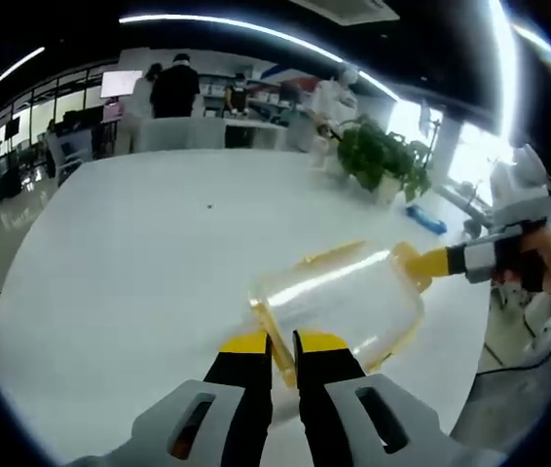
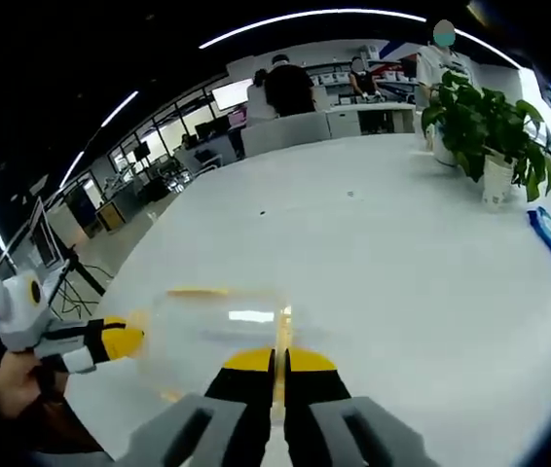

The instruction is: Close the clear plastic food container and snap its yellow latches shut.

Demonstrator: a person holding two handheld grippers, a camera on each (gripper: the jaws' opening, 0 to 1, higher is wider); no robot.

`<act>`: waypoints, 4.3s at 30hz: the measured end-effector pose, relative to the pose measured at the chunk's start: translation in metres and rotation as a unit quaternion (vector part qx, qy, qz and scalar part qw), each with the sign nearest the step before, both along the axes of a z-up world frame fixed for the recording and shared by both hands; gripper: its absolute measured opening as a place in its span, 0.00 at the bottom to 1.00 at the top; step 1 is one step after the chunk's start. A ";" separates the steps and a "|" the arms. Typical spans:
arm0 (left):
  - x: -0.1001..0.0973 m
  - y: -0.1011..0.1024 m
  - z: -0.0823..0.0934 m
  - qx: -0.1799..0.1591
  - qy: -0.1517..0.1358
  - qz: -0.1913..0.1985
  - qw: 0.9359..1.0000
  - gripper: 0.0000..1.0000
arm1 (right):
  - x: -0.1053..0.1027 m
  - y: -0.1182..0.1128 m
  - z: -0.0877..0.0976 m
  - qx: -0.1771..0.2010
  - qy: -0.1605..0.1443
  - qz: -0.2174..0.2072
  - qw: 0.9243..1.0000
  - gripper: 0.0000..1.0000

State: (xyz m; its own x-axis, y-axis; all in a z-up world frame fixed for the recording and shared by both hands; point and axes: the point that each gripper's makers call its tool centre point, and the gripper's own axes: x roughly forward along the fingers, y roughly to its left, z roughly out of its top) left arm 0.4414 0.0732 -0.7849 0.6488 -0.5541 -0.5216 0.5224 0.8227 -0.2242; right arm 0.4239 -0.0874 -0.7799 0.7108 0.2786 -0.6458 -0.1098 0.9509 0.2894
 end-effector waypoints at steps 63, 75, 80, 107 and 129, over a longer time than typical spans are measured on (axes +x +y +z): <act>0.012 0.026 -0.015 -0.060 0.019 0.037 0.997 0.19 | 0.001 -0.021 -0.022 -0.022 0.006 -0.018 1.000 0.13; 0.007 0.005 -0.027 -0.081 0.061 0.035 0.994 0.21 | 0.009 0.003 -0.029 -0.006 0.011 0.006 1.000 0.19; 0.008 0.003 -0.029 -0.091 0.069 0.047 0.992 0.24 | 0.011 0.009 -0.035 0.001 0.019 0.011 1.000 0.22; -0.007 0.059 -0.029 -0.067 0.062 0.113 0.989 0.22 | 0.005 0.069 -0.038 0.028 0.025 0.056 0.998 0.24; -0.013 0.078 -0.029 -0.053 0.051 0.124 0.990 0.20 | 0.001 0.089 -0.038 0.024 0.010 0.055 0.998 0.21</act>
State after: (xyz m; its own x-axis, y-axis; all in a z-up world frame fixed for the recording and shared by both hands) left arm 0.4284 0.1509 -0.8143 0.7179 -0.4406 -0.5390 0.2782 0.8913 -0.3582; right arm 0.4249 0.0019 -0.8175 0.6610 0.3856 -0.6438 -0.2073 0.9183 0.3372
